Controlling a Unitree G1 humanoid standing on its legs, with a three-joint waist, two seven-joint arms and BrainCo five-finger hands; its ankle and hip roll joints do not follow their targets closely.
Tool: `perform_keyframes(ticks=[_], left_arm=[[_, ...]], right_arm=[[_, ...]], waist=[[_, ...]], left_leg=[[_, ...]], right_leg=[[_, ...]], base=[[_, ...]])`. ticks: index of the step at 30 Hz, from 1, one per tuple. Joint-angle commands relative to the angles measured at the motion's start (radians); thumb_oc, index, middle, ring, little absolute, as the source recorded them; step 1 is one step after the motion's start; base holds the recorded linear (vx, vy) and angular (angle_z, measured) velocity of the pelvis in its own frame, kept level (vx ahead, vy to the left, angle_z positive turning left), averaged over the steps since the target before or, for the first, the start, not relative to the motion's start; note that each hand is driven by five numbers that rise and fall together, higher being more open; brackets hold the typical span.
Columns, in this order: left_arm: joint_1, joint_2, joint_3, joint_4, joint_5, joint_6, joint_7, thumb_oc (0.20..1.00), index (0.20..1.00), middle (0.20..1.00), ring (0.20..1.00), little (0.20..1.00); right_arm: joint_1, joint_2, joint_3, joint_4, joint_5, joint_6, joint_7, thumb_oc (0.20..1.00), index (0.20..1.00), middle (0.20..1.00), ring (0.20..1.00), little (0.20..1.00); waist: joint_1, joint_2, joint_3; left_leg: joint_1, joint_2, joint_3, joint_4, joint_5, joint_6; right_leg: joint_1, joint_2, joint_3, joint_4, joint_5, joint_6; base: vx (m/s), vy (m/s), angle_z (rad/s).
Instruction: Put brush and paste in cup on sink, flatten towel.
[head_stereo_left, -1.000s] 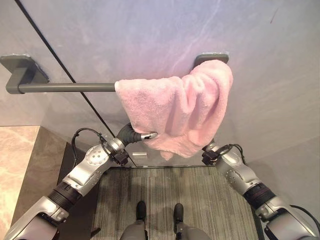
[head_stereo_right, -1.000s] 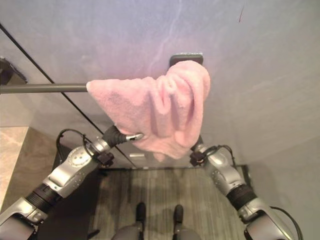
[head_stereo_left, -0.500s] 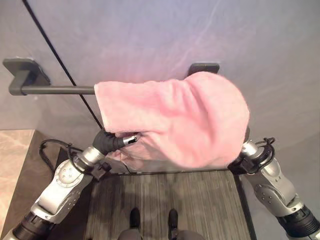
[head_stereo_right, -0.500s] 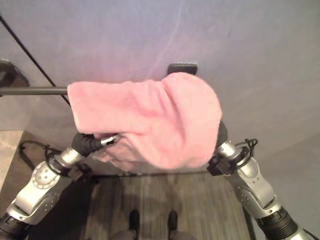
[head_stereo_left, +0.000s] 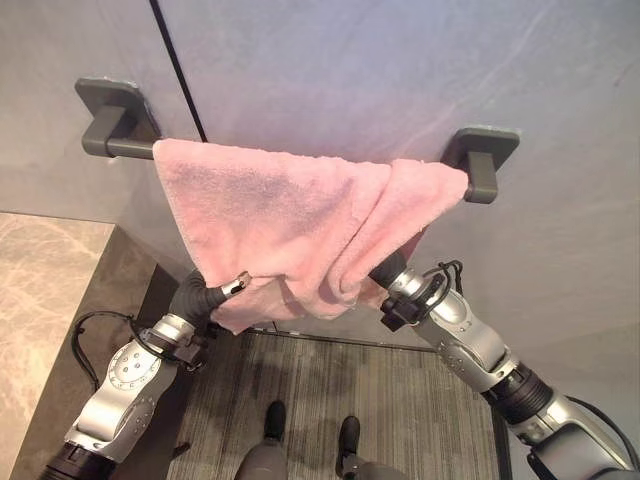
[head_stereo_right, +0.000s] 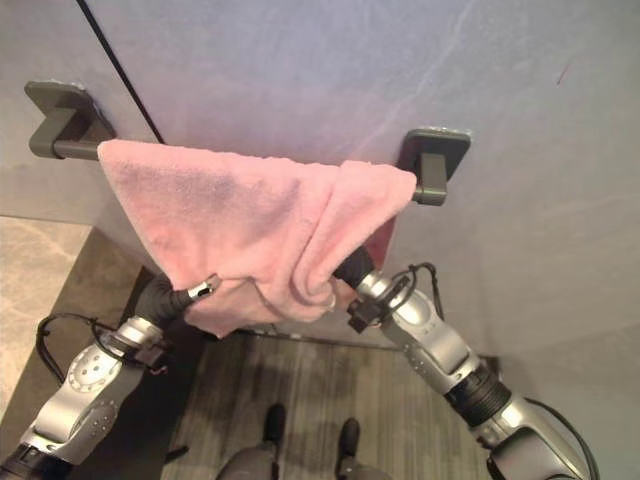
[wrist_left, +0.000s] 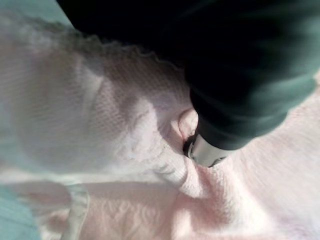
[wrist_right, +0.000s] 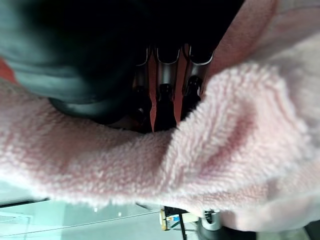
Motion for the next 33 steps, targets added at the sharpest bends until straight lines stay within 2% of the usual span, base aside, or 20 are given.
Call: perform_keyframes(ticks=[1,6,10,20,27,33], left_arm=[[-0.065,-0.011,-0.051,0.057,0.113,-0.029,0.022,0.200,0.200,0.200,0.200,0.200],[-0.082,-0.035,-0.044,0.038,0.106,-0.035,0.034,0.200,0.200,0.200,0.200,0.200],[-0.060,-0.047,0.007,-0.023,0.076,-0.052,0.041,0.200,0.200,0.200,0.200,0.200],[0.100,-0.121,0.273,-0.298,-0.009,-0.117,0.075,0.200,0.200,0.200,0.200,0.200],[0.126,-0.116,0.300,-0.295,0.015,-0.123,0.104,0.200,0.200,0.200,0.200,0.200],[0.156,-0.154,0.333,-0.314,-0.012,-0.126,0.112,0.200,0.200,0.200,0.200,0.200]], right_arm=[[-0.026,0.034,0.011,-0.006,-0.028,-0.024,-0.023,0.200,0.200,0.200,0.200,0.200],[-0.022,0.038,0.000,-0.032,-0.032,-0.034,-0.030,0.200,0.200,0.200,0.200,0.200],[-0.003,0.023,-0.038,-0.110,-0.040,-0.059,-0.036,0.200,0.200,0.200,0.200,0.200],[0.072,-0.070,-0.142,-0.393,0.001,-0.114,0.002,0.200,0.200,0.200,0.200,0.200],[0.028,-0.068,-0.101,-0.374,0.008,-0.090,0.004,0.200,0.200,0.200,0.200,0.200],[-0.019,-0.044,-0.081,-0.399,-0.027,-0.095,-0.004,0.200,0.200,0.200,0.200,0.200]], waist=[[0.002,-0.030,-0.018],[-0.001,-0.032,-0.014],[-0.006,-0.031,-0.016],[-0.005,-0.040,-0.025],[0.015,-0.045,-0.022],[0.039,-0.047,-0.016]], left_leg=[[0.006,-0.015,0.021,0.002,0.010,-0.029],[-0.002,-0.016,0.020,0.002,0.012,-0.027],[-0.001,-0.017,0.024,0.002,0.009,-0.026],[0.011,-0.014,0.021,0.002,0.001,-0.030],[0.009,-0.015,0.008,0.002,0.004,-0.033],[0.003,-0.015,-0.005,0.002,0.006,-0.033]], right_leg=[[-0.011,-0.052,0.001,0.013,0.054,0.090],[-0.019,-0.052,0.005,0.013,0.056,0.090],[-0.022,-0.050,0.012,0.013,0.056,0.090],[-0.011,-0.048,0.005,0.014,0.049,0.086],[-0.005,-0.050,-0.012,0.021,0.046,0.083],[-0.003,-0.053,-0.028,0.023,0.043,0.082]], base=[[0.00,0.007,0.09],[0.00,0.005,0.05],[0.00,0.000,0.00],[0.01,0.003,-0.01],[0.00,-0.008,0.04],[0.00,-0.001,0.01]])
